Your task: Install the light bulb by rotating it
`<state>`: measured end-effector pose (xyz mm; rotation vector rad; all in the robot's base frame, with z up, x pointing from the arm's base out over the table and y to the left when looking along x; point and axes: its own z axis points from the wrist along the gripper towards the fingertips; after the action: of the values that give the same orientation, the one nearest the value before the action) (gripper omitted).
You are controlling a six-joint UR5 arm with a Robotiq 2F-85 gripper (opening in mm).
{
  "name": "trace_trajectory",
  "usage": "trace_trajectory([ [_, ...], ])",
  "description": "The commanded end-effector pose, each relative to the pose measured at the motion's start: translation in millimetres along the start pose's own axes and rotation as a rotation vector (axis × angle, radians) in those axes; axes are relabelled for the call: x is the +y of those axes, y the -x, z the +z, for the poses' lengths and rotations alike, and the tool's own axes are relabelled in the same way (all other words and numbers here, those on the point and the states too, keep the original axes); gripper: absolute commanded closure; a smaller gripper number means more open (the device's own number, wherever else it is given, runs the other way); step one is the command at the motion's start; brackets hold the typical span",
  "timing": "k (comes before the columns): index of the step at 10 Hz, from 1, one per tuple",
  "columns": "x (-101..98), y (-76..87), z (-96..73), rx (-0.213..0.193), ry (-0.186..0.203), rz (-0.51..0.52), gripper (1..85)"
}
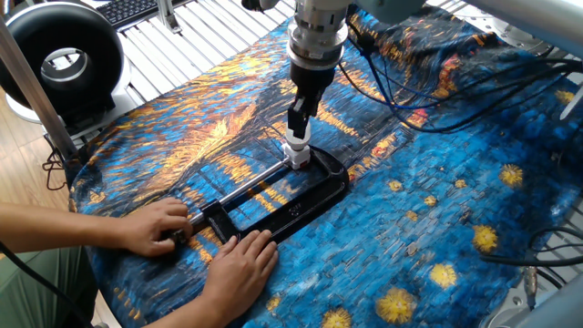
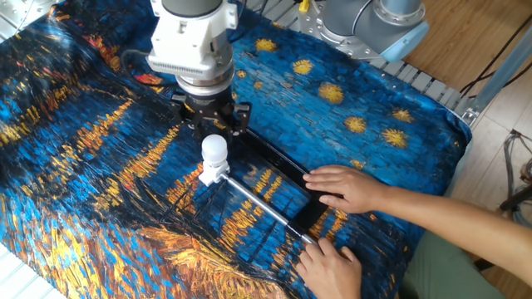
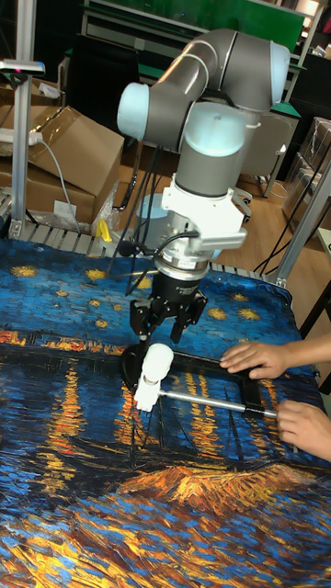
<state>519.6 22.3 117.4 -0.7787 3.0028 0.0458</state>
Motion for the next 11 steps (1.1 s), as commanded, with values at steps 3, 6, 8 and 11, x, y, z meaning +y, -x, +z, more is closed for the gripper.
trace_trajectory([
  [3, 1.0, -9.0, -28.2, 0.04, -0.054, -0.157, 27.7],
  [6, -12.1, -8.2, -43.1, 0.024, -0.143, -0.273, 27.7],
  [8, -6.0, -14.6, -49.0, 0.023, -0.134, -0.263, 27.7],
  [11, 5.8, -25.0, -58.1, 0.019, -0.125, -0.282, 27.0],
])
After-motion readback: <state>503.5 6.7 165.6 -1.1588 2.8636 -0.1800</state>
